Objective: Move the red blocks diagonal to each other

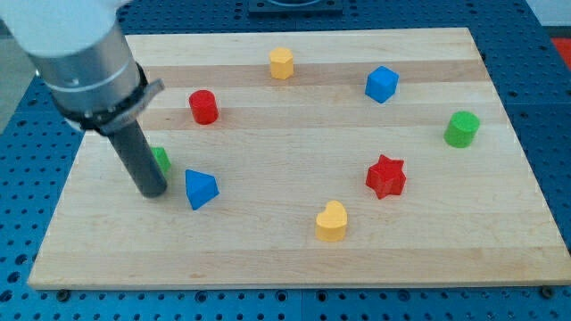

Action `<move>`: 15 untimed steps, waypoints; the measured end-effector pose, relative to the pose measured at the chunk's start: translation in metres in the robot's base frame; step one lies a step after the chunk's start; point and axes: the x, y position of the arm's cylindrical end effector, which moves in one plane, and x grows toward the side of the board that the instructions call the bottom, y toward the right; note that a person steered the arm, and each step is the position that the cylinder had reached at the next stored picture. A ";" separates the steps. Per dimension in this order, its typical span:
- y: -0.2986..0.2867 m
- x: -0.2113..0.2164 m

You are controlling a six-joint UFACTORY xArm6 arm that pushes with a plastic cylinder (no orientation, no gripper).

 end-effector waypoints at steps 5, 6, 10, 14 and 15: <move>0.035 -0.111; 0.026 -0.152; 0.082 -0.116; 0.246 -0.056; 0.272 -0.031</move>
